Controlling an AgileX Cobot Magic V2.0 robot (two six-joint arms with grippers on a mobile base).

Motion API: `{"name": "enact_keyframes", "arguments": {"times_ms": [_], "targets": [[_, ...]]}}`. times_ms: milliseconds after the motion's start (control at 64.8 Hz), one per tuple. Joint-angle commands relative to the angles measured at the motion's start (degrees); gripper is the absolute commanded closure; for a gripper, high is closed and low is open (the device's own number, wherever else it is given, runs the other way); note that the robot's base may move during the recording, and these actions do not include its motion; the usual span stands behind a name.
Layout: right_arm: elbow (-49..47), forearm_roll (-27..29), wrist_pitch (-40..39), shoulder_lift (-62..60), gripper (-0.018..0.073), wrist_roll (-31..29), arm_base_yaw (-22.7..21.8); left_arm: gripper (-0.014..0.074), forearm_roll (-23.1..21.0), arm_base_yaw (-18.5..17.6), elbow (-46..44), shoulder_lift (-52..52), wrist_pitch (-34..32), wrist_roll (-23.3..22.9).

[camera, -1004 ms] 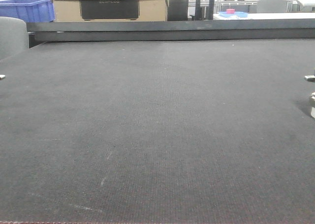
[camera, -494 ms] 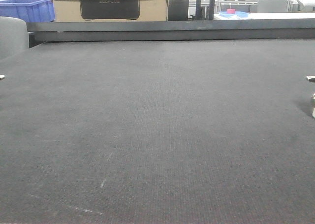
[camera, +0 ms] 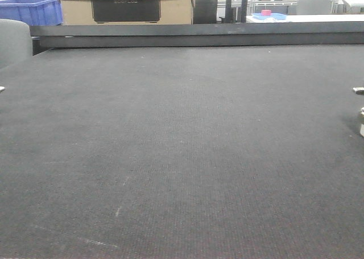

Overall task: Place valve from conveyor to right shelf box
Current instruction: 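Close the right gripper on the white valve and lift it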

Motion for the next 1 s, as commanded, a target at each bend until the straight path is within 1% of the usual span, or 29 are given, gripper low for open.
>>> {"name": "enact_keyframes", "arguments": {"times_ms": [0,62,124,216,309,479,525,633,710,988], "targets": [[-5.16,-0.26,5.13,5.33,-0.0009,-0.08,-0.08,-0.0003,-0.68,-1.25,-2.30,0.79,0.74,-0.24],[-9.67,-0.37,11.65,10.02,-0.0009,-0.08,0.02,-0.0003,-0.68,-1.29,-3.42,1.41,1.13,-0.24],[-14.27,-0.35,16.40,14.16,-0.0009,-0.08,0.12,-0.0003,-0.68,-1.64,-4.28,1.80,0.99,-0.24],[-20.15,-0.35,22.73,21.25,-0.0009,-2.80,0.79,-0.0003,-0.68,-1.90,-4.33,1.90,0.71,-0.24],[-25.37,-0.63,29.42,28.59,-0.0009,-3.55,1.78,-0.0003,-0.68,-1.89,-4.33,2.04,1.09,-0.24],[-32.17,-0.72,37.13,39.90,-0.0009,-3.55,1.91,-0.0003,-0.68,-1.89,-4.33,2.15,1.07,-0.24],[-33.11,-0.78,38.35,42.91,-0.0009,-3.55,1.91,-0.0003,-0.68,-1.89,-4.33,2.15,1.07,-0.24],[-33.62,-1.47,38.42,48.79,-0.0009,-3.64,1.91,-0.0003,-0.68,-1.89,-4.33,2.14,1.22,-0.24],[-33.62,-2.40,37.72,52.25,-0.0009,-3.64,1.91,-0.0003,-0.68,-1.89,-4.33,2.14,1.22,-0.24],[-33.62,-2.44,34.52,61.76,-0.0009,-3.64,1.91,-0.0003,-0.68,-1.89,-4.33,2.14,1.80,-0.24]]}}
